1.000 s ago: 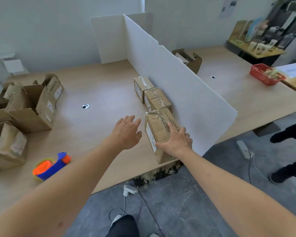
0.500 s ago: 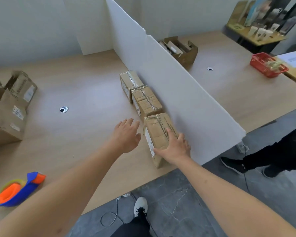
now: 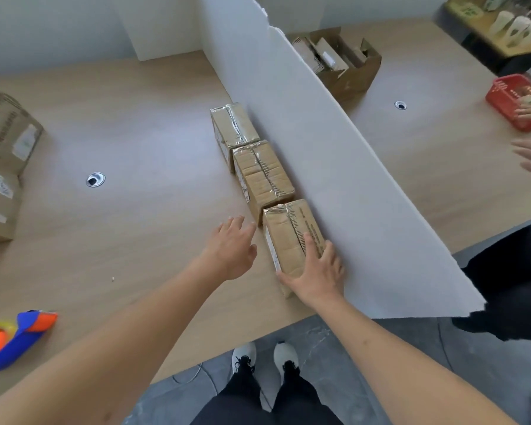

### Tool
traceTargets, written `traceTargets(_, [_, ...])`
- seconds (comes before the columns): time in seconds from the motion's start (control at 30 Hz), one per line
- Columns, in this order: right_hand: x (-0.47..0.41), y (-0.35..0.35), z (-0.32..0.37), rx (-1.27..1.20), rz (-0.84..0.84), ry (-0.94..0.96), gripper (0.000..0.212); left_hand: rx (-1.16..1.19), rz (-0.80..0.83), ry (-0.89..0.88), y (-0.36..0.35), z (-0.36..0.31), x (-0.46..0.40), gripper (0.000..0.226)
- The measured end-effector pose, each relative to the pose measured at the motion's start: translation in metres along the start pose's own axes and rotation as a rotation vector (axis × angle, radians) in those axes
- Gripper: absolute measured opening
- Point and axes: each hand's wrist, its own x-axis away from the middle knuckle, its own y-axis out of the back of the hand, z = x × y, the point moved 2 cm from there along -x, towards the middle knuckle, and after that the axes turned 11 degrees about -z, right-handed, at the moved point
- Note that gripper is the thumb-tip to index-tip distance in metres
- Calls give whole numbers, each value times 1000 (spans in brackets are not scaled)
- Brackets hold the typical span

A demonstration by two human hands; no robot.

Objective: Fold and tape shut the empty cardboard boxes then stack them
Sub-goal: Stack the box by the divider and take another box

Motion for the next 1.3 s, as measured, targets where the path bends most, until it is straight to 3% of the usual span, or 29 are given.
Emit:
traceTargets(0.33, [-9, 4, -3, 23, 41, 214, 97, 20, -36, 133, -8, -19, 23, 52])
traceTargets(0.67, [26, 34, 83, -51, 88, 595, 70, 47, -201, 372, 28, 4, 105, 58])
traceTargets(0.9, [81, 51, 171, -29, 101, 866, 65, 68, -336, 557, 57, 69, 190, 56])
traceTargets(1.3, [250, 19, 371, -12, 70, 1118, 58, 18, -468, 602, 87, 259, 369, 59])
